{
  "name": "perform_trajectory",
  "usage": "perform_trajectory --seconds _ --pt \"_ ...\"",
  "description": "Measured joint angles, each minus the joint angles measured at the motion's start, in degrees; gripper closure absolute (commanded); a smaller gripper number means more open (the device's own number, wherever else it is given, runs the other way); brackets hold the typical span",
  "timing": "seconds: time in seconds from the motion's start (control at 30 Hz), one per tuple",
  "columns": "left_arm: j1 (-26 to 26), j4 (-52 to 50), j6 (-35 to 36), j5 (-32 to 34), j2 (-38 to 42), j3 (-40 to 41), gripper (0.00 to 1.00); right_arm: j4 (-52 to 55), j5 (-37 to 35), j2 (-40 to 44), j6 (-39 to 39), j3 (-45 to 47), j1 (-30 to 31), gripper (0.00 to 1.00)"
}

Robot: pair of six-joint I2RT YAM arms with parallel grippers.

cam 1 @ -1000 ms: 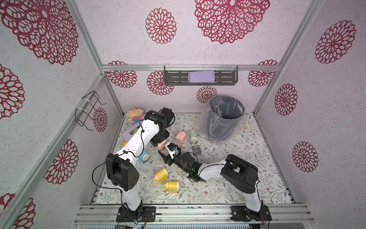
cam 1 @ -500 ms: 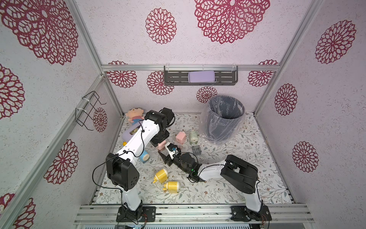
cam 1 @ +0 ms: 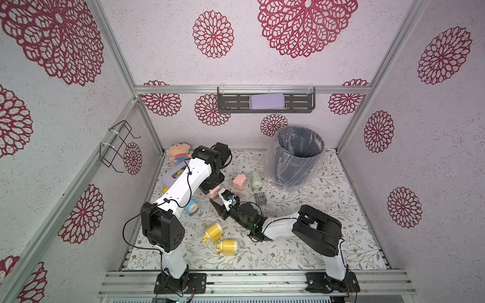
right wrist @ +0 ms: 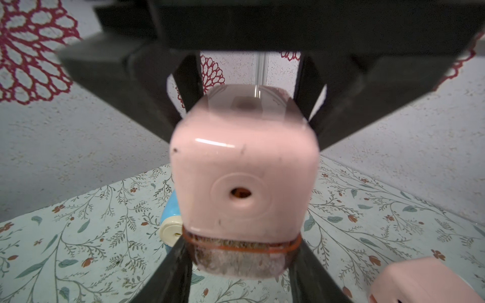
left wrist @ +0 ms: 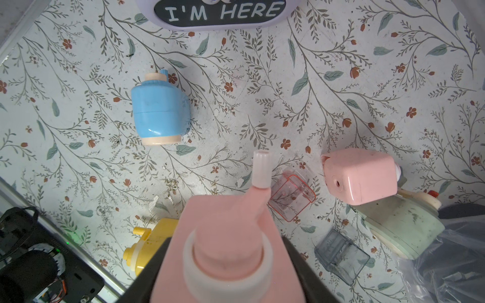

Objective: Take out the pencil sharpener tray and clean the shavings
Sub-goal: Open the container of the pencil sharpener.

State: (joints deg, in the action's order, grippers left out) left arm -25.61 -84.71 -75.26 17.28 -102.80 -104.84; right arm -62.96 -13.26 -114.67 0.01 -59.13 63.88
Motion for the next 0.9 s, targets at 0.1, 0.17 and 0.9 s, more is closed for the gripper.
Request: perform_trajectory --seconds 0.1,0.17,0.9 --pt "0.0 0.0 0.0 0.02 -0.02 0.0 1.0 -0.02 0.02 0.0 0.0 0.0 0.0 0.56" --pt "0.0 0.0 0.02 0.02 -0.09 0.0 1.0 -0.02 0.02 0.0 0.0 0.02 0.04 0.57" --pt "-0.55 -0.42 1.36 -0.39 -2.67 -0.66 1.0 -3.41 0.61 1.25 0.5 5.35 0.02 0.58"
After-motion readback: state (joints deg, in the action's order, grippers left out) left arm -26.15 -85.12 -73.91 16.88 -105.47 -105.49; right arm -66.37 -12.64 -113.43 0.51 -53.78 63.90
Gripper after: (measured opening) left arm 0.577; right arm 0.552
